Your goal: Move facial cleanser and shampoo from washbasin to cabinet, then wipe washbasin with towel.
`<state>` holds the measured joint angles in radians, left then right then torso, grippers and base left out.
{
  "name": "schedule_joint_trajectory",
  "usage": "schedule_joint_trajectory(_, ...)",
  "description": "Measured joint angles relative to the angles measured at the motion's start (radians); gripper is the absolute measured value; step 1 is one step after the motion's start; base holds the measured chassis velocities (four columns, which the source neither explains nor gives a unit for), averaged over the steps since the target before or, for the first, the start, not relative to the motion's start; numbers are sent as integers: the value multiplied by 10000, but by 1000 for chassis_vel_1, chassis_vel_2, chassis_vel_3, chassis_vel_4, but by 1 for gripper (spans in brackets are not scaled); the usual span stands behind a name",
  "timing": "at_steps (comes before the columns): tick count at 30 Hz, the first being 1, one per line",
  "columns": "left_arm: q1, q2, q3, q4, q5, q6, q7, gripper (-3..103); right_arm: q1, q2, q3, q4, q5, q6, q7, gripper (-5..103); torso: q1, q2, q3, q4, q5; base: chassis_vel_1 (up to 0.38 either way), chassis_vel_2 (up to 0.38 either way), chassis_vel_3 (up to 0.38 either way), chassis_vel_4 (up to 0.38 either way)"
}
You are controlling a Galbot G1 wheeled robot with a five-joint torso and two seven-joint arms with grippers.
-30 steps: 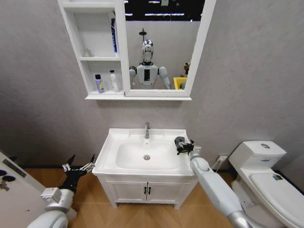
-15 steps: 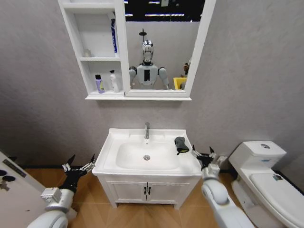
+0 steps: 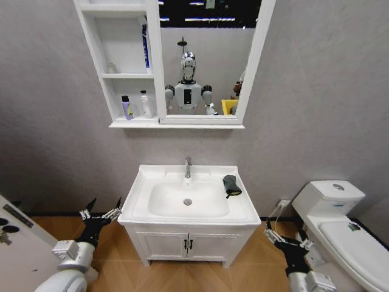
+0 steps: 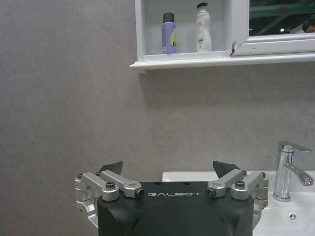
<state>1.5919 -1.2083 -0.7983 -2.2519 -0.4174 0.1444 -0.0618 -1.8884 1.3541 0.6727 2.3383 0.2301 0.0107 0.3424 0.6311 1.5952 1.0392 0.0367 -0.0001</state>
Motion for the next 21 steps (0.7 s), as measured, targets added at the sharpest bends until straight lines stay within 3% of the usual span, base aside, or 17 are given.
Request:
schedule_joint_trajectory(2, 0, 0, 0, 0, 0, 0, 0, 100, -34, -70, -24, -28, -14, 293, -593, 100, 1, -1, 1, 0, 1, 0, 0, 0, 0)
schedule_joint_trajectory(10, 0, 0, 0, 0, 0, 0, 0, 100, 34, -157, -87, -46, -30, 778, -1652, 100, 2, 0, 1, 0, 0, 0, 0, 0, 0)
schedule_joint_trajectory(21, 0, 0, 0, 0, 0, 0, 0, 100, 47, -159, -200, 20, -162, 812, -1767, 100, 2, -1, 1, -1, 1, 0, 0, 0, 0)
